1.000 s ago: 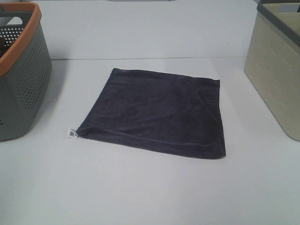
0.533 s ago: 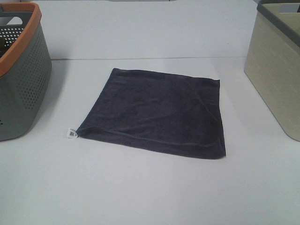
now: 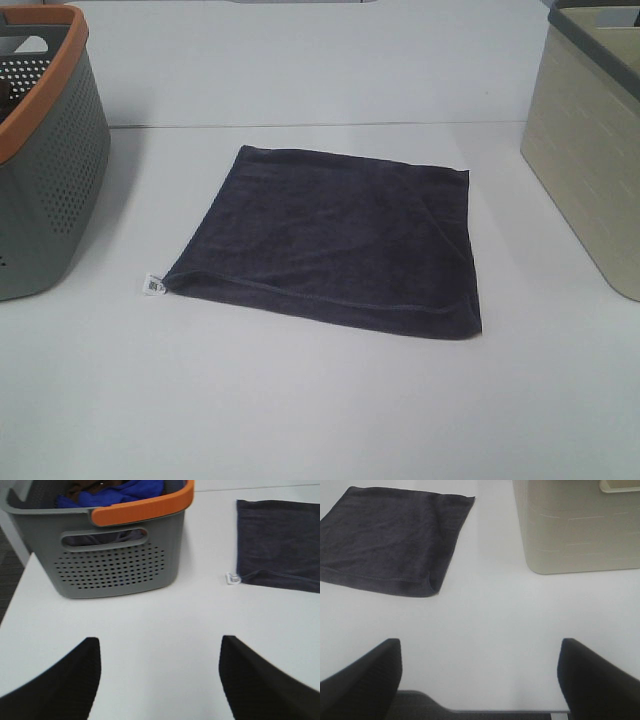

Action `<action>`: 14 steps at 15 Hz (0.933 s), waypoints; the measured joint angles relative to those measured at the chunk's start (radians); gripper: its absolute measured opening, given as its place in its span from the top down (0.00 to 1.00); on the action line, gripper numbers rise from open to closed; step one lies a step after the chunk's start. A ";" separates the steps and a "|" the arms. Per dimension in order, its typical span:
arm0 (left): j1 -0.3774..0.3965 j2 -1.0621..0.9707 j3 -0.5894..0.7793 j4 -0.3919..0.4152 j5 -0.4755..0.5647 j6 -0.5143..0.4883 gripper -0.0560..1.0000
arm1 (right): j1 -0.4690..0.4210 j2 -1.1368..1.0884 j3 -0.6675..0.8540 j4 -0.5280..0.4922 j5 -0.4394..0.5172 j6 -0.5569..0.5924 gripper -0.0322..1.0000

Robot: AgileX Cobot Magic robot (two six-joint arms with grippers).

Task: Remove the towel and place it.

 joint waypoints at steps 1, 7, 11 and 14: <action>0.000 0.000 0.012 -0.035 -0.019 0.021 0.34 | 0.000 0.000 0.001 0.000 -0.019 0.000 0.17; 0.000 0.000 0.017 -0.049 -0.027 0.031 0.34 | 0.000 0.000 0.039 0.023 -0.092 0.000 0.17; 0.000 0.000 0.017 -0.041 -0.028 0.008 0.34 | 0.000 0.000 0.039 0.027 -0.092 0.000 0.17; 0.000 0.000 0.017 -0.040 -0.028 0.008 0.34 | 0.000 0.000 0.039 0.002 -0.092 0.000 0.17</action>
